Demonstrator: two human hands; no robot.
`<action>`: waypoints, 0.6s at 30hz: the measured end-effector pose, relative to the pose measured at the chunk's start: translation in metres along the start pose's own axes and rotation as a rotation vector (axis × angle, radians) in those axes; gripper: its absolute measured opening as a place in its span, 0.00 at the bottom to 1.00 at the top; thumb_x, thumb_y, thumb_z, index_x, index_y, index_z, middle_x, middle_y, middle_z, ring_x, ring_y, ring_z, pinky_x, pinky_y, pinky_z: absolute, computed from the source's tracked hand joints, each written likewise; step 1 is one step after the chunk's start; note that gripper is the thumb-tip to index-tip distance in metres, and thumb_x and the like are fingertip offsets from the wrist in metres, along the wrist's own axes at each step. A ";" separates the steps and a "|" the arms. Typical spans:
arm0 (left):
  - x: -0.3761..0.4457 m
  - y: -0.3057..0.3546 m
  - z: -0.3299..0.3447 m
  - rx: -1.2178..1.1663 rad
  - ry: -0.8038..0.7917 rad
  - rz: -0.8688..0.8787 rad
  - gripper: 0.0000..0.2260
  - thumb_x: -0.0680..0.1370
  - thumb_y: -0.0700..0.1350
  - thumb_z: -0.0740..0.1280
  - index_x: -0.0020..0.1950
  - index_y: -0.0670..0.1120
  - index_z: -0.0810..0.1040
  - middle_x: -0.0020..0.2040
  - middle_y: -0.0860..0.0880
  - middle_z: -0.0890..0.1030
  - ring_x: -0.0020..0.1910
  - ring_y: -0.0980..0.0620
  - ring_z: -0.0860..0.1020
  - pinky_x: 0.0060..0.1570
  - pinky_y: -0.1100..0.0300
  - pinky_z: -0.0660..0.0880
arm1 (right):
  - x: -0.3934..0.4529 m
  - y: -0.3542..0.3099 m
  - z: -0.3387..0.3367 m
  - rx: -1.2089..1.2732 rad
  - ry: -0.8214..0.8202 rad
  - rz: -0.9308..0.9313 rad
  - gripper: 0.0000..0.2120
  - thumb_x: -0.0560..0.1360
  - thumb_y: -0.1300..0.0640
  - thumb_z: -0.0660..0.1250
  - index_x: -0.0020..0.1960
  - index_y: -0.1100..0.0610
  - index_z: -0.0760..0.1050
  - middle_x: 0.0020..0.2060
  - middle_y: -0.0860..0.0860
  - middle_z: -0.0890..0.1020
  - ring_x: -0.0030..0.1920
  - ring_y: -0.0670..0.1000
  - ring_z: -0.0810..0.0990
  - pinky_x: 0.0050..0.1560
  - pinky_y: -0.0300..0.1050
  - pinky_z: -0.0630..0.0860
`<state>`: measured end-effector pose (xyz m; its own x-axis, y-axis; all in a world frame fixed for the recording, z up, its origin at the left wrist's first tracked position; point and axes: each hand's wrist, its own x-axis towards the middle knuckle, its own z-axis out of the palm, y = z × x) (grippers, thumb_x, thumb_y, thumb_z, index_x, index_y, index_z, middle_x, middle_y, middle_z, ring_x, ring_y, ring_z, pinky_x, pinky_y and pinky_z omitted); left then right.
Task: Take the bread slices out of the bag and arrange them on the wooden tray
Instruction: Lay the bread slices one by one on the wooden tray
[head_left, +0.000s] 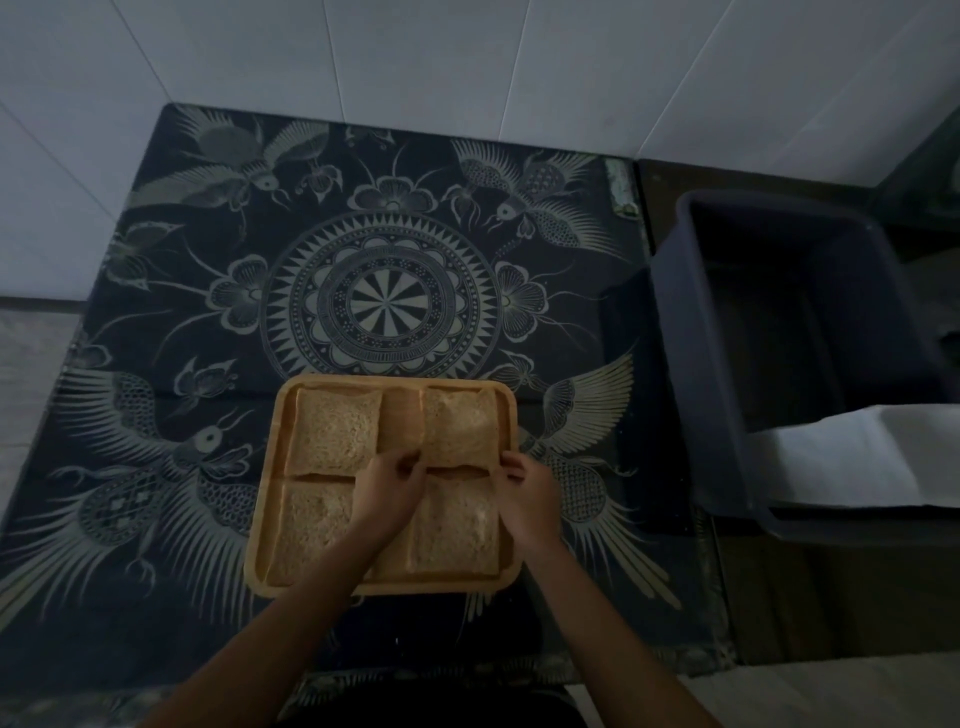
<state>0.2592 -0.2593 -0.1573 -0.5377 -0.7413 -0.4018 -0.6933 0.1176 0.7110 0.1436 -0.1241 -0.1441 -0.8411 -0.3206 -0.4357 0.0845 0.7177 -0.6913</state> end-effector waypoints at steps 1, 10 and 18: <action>0.001 -0.001 0.001 0.008 0.004 0.001 0.13 0.80 0.47 0.68 0.62 0.45 0.83 0.45 0.53 0.84 0.36 0.68 0.73 0.36 0.67 0.70 | 0.000 0.000 0.001 -0.020 0.010 -0.012 0.13 0.80 0.55 0.70 0.63 0.57 0.82 0.54 0.51 0.86 0.50 0.45 0.83 0.50 0.37 0.76; -0.004 -0.003 -0.003 -0.003 -0.049 0.044 0.15 0.76 0.43 0.72 0.62 0.47 0.83 0.48 0.53 0.86 0.42 0.64 0.78 0.40 0.74 0.69 | -0.001 0.000 0.001 -0.158 0.040 -0.050 0.11 0.78 0.53 0.72 0.59 0.54 0.84 0.48 0.49 0.87 0.43 0.44 0.81 0.41 0.34 0.74; -0.017 -0.008 0.000 0.034 -0.032 0.048 0.14 0.77 0.42 0.71 0.63 0.45 0.82 0.46 0.53 0.85 0.42 0.59 0.78 0.41 0.69 0.70 | -0.004 0.010 -0.001 -0.086 -0.013 -0.038 0.16 0.78 0.57 0.72 0.65 0.57 0.80 0.50 0.51 0.86 0.49 0.48 0.84 0.56 0.47 0.81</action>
<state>0.2739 -0.2480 -0.1566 -0.5853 -0.7130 -0.3860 -0.6820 0.1756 0.7099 0.1474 -0.1152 -0.1490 -0.8358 -0.3562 -0.4178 0.0061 0.7549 -0.6559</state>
